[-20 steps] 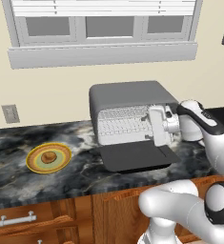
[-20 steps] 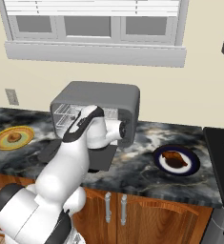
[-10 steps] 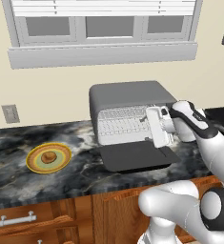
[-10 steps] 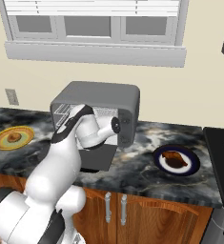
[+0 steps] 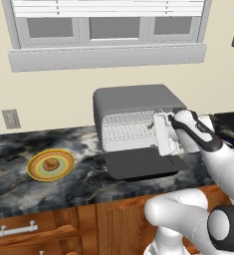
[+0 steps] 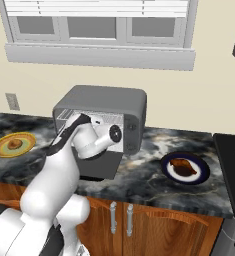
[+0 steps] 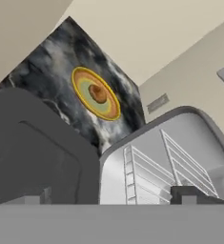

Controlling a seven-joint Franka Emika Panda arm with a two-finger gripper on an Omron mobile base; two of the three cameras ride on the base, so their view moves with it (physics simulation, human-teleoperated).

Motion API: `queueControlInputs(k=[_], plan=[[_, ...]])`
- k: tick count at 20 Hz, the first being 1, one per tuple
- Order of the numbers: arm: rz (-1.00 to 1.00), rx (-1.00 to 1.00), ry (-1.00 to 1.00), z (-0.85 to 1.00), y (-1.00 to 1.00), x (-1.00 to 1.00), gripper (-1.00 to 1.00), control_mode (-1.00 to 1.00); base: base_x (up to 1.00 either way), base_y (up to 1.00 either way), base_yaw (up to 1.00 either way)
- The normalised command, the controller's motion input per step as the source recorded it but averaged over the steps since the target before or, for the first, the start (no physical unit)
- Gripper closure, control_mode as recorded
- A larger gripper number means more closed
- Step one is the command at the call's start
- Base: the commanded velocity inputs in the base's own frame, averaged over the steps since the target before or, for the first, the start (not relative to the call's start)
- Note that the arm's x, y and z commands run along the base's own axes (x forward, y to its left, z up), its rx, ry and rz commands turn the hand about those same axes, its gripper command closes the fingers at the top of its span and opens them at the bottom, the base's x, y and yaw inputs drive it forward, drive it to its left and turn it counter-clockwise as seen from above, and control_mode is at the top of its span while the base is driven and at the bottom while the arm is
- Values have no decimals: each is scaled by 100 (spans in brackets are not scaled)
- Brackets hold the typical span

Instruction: Open the toaster oven door. Place the bread on the top rack in the toaster oven and place the chicken drumstick on the bottom rack.

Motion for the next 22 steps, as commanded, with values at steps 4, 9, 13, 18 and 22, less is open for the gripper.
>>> queueControlInputs(k=[4, 9, 13, 18, 22], plan=[[-16, 10, 11, -12, 0, 4, -100, -100, 0, 0, 0], [-7, 13, 12, -5, -2, 15, -100, -100, 0, 0, 0], [-1, 19, 11, -3, -10, 17, -100, -100, 0, 0, 0], [0, 24, 5, 0, -8, 15, -100, -100, 0, 0, 0], [0, 18, 0, -1, -17, 8, -100, -100, 0, 0, 0]])
